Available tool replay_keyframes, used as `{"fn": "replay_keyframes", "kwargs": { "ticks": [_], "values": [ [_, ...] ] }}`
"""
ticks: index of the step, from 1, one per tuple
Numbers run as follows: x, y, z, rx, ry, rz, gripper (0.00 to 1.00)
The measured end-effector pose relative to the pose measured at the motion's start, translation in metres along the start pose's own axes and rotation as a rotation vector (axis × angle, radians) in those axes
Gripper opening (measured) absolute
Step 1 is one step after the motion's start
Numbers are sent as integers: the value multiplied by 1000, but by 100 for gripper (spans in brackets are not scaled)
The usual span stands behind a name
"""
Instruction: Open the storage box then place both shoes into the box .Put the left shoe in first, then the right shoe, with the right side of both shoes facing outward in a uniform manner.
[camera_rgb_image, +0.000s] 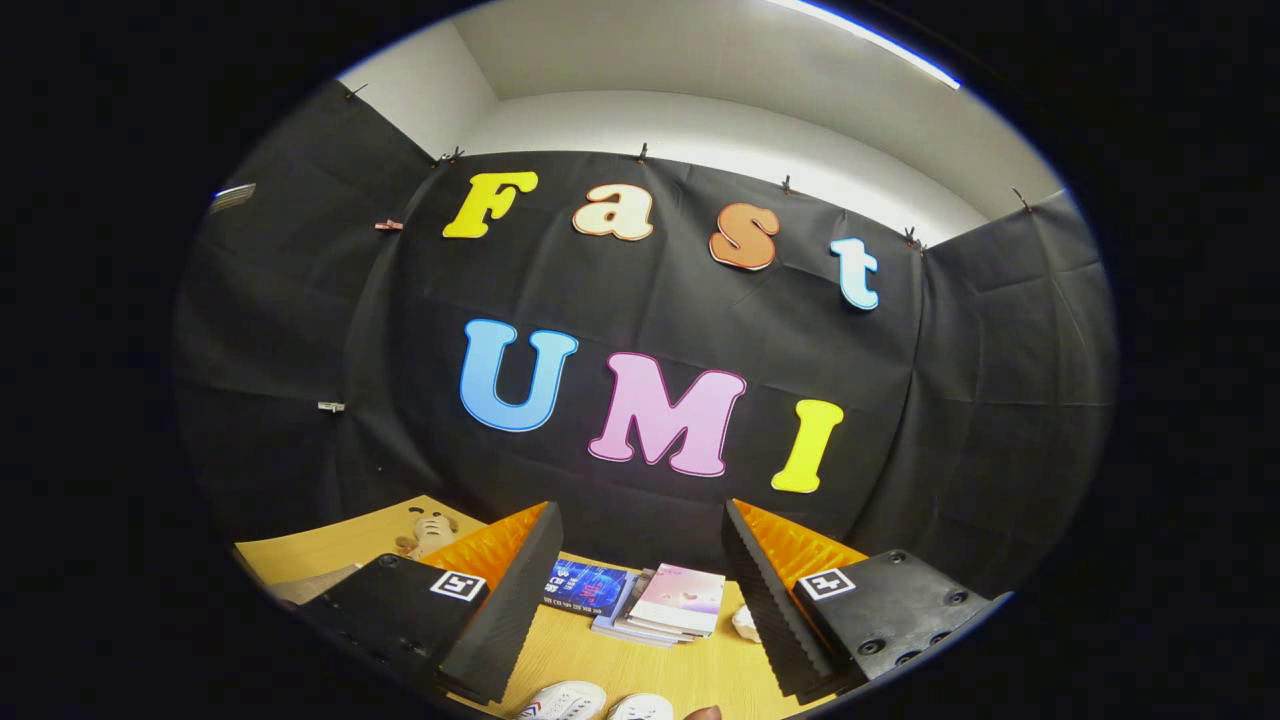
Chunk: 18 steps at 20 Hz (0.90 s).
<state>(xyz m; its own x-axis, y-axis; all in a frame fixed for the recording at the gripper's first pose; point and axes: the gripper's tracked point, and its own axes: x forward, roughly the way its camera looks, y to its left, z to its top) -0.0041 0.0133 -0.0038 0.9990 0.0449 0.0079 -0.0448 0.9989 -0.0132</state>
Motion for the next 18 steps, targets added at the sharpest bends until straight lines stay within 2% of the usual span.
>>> {"fn": "replay_keyframes", "kwargs": {
  "ticks": [5,8,13,15,18],
  "values": [
    [6,14,-14,24,27,73,97],
    [4,50,-36,93,85,244,97],
    [-15,102,-72,368,202,565,98],
    [-21,121,-94,505,301,683,100],
    [-27,138,-136,715,460,775,98]
  ]
}}
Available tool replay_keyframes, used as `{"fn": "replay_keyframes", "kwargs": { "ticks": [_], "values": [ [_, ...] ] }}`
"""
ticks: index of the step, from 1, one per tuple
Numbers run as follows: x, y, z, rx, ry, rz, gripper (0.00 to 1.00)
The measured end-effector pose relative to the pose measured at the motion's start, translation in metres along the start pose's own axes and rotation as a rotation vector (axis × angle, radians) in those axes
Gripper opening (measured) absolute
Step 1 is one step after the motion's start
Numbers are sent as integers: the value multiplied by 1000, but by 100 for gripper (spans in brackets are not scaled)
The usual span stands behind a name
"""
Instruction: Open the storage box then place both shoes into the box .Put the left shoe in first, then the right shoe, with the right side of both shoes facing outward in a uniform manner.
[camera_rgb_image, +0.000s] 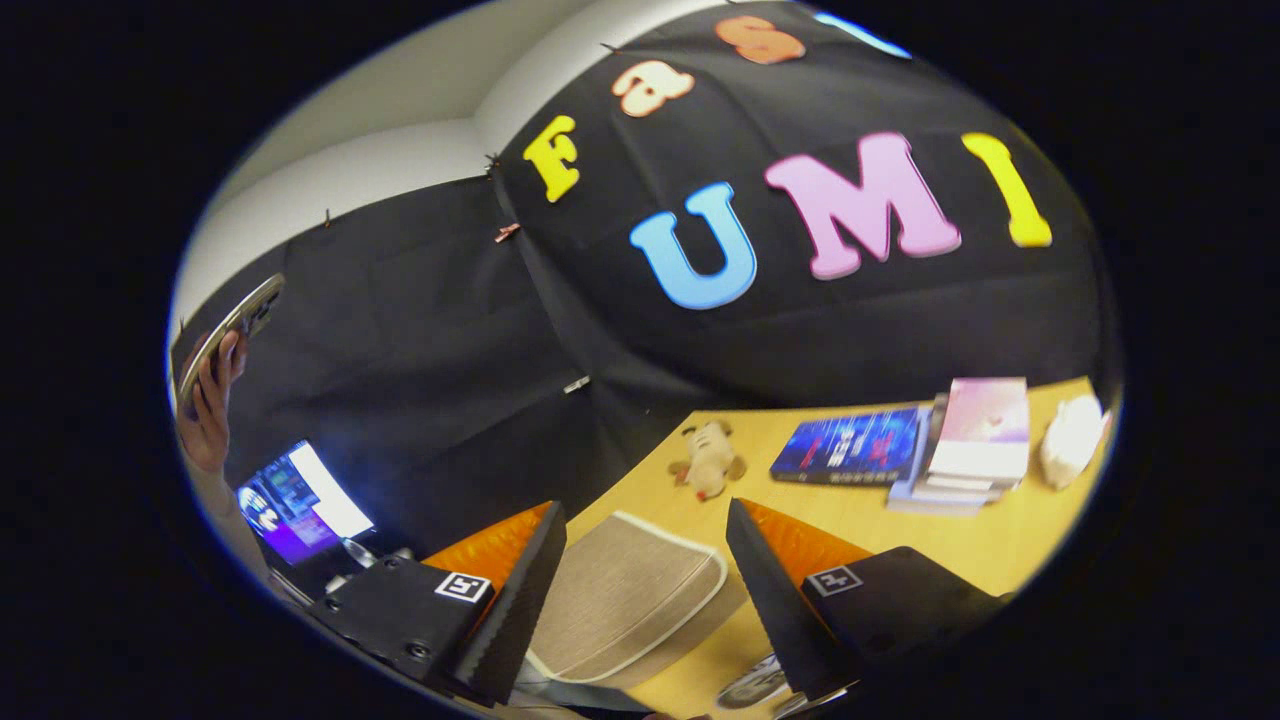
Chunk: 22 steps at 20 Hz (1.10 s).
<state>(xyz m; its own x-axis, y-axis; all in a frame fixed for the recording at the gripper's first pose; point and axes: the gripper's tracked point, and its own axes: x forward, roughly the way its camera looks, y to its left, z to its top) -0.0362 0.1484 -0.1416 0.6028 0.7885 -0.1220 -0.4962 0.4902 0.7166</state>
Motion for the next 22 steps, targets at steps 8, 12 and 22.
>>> {"fn": "replay_keyframes", "kwargs": {
  "ticks": [8,12,22],
  "values": [
    [13,-23,-112,436,278,241,98],
    [26,-35,-157,609,373,294,98],
    [42,-16,-201,849,489,432,95]
  ]
}}
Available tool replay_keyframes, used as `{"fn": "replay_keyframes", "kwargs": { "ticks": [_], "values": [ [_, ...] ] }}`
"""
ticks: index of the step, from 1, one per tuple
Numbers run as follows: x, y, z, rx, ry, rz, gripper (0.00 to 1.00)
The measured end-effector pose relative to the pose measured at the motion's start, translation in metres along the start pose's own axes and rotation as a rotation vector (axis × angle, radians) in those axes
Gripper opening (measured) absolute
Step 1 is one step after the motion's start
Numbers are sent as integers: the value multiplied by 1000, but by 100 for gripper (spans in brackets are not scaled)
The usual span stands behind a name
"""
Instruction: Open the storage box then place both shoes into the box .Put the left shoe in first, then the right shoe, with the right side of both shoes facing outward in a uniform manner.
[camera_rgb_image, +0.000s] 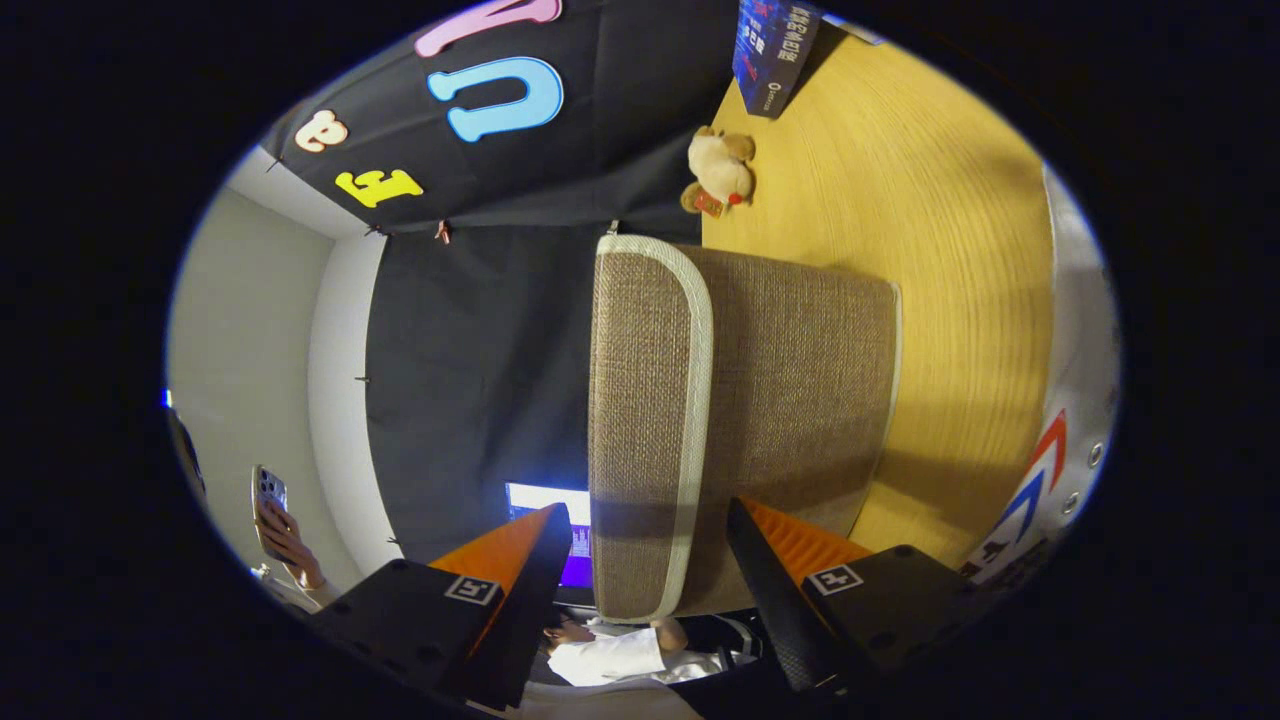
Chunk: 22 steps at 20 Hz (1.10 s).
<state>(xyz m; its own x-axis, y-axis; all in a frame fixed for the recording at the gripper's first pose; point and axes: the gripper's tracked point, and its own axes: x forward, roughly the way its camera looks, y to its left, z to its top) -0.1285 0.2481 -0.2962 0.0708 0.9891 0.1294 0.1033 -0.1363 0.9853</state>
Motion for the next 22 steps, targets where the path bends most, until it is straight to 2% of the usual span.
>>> {"fn": "replay_keyframes", "kwargs": {
  "ticks": [2,4,7,9,13,19,22],
  "values": [
    [-1,3,1,73,1,47,84],
    [0,2,4,124,6,53,53],
    [-4,10,1,88,-20,75,7],
    [-8,34,-2,65,-21,114,5],
    [-2,81,-1,-27,-44,137,5],
    [24,149,5,-164,-92,135,5],
    [52,170,7,-233,-107,99,5]
  ]
}}
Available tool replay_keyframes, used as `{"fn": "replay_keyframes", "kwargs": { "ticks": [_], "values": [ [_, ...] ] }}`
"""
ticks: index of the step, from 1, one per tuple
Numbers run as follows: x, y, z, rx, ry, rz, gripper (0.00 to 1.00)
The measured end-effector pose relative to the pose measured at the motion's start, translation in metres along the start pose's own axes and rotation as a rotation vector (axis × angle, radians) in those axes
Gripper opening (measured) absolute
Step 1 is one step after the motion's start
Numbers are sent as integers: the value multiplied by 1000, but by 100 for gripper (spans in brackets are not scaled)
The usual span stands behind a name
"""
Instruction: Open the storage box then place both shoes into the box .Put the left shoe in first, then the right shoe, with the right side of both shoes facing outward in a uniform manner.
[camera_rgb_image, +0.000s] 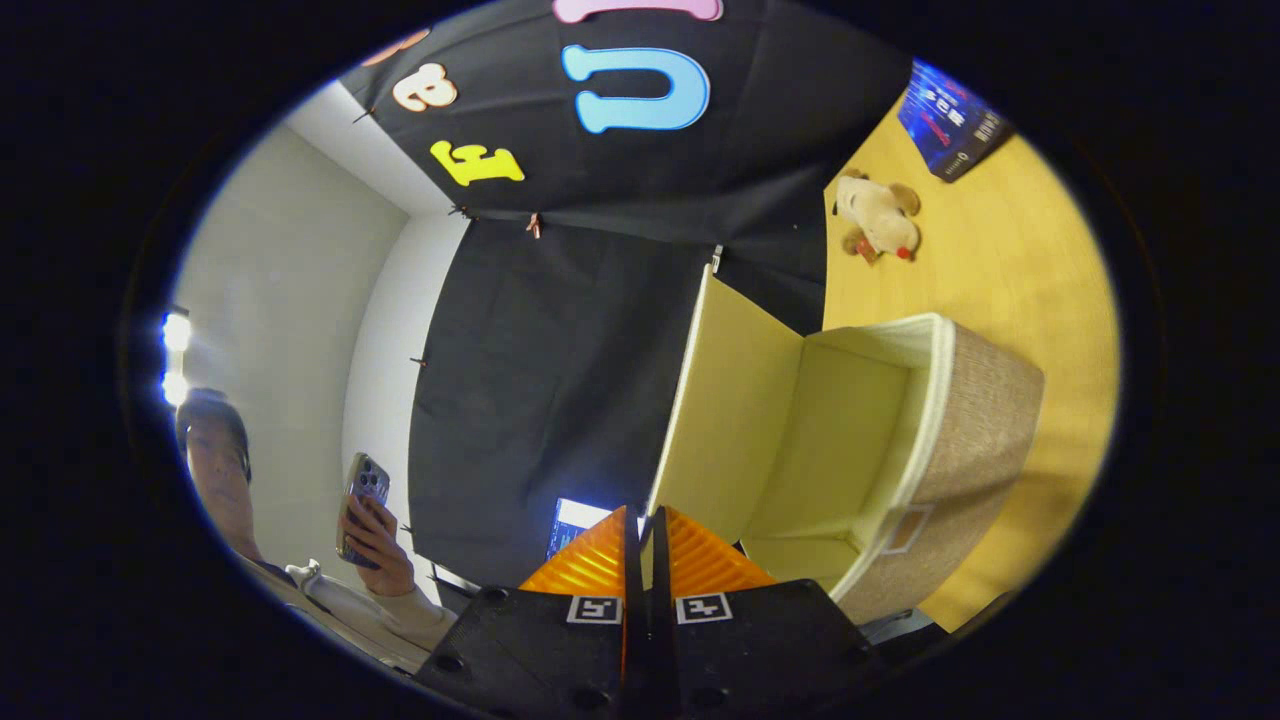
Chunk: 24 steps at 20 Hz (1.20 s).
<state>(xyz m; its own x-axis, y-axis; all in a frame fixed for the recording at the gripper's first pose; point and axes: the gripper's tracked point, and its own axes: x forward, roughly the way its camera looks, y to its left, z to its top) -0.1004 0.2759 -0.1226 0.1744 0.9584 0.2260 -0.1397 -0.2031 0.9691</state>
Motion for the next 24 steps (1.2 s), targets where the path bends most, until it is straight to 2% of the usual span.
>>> {"fn": "replay_keyframes", "kwargs": {
  "ticks": [9,16,17,18,21,22,23,24],
  "values": [
    [102,45,-7,-188,23,-82,5],
    [164,37,-16,-235,-11,-143,6],
    [168,34,-16,-240,-13,-152,11],
    [171,33,-19,-243,-6,-163,11],
    [170,24,-16,-288,-26,-223,67],
    [168,23,-14,-298,-38,-241,76],
    [168,19,-12,-308,-52,-258,97],
    [163,17,-7,-319,-66,-277,97]
  ]
}}
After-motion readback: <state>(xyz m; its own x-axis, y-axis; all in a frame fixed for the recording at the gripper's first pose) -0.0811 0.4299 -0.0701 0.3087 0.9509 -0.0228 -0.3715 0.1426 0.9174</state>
